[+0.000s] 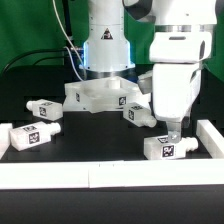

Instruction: Assemble one leg

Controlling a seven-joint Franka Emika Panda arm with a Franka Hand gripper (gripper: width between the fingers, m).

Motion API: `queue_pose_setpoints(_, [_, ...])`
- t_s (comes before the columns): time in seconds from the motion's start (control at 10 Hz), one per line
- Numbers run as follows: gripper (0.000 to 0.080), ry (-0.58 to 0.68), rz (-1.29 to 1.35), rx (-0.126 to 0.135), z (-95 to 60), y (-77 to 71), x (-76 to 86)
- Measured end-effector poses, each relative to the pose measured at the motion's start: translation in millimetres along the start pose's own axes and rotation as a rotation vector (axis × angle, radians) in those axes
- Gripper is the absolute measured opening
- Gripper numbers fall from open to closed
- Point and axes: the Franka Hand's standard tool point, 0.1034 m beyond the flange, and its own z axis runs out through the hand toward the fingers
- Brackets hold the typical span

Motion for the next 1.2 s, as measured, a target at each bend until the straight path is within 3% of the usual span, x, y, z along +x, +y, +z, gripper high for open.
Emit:
queue_pose_setpoints(0.2, [0.0649,0.003,-0.031,-0.009,0.8,1.8,-0.4])
queue_pose_setpoints(0.3, [0.0649,0.023,-0.140,-0.056,3.3,10.2,-2.1])
queue_pose_setpoints(0.6, [0.0649,0.047,-0.228,-0.095,7.7,24.6,-10.8])
queue_pose_setpoints(1.2, [0.0649,0.048,-0.224,-0.096,6.9,24.9,-9.6])
